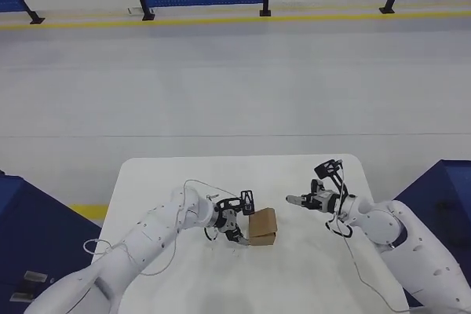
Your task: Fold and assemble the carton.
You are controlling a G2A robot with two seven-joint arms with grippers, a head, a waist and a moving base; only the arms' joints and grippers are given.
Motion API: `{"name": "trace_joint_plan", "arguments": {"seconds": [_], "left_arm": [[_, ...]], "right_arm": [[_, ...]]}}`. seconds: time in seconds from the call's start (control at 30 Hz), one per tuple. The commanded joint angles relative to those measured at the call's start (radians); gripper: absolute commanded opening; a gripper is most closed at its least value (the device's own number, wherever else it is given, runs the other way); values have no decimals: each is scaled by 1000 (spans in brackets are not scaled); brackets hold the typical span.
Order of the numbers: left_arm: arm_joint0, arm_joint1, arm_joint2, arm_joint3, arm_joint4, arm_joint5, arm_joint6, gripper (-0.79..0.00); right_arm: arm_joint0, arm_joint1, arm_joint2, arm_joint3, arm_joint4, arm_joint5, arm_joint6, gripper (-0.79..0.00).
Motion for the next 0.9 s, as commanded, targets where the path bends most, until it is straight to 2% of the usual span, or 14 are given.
{"name": "trace_joint_plan", "arguments": {"seconds": [0.0,0.13,0.33,0.47,0.53,0.57,0.6,0.67,0.87], "left_arm": [[-10,-18,13,38,23,2,44,0],[-19,-45,36,87,69,0,104,0],[-26,-73,50,145,109,1,170,0],[-31,-86,52,174,127,0,198,0],[-32,-91,53,185,136,2,208,0],[-32,-94,54,190,140,2,214,0],[-32,-96,54,195,144,3,218,0],[-33,-101,53,204,149,7,224,0],[-34,-112,49,222,162,12,231,0]], "right_arm": [[-3,4,21,1,166,-67,80,0],[12,3,23,31,371,-87,233,0],[97,-11,-32,128,649,-46,505,0],[165,-31,-86,214,757,-30,595,0],[193,-40,-102,252,785,-40,609,-493],[205,-43,-104,265,789,-52,611,-785],[213,-44,-103,278,780,-64,606,-785],[239,-36,-81,280,573,-101,493,-785],[231,-37,-81,272,593,-92,481,-785]]}}
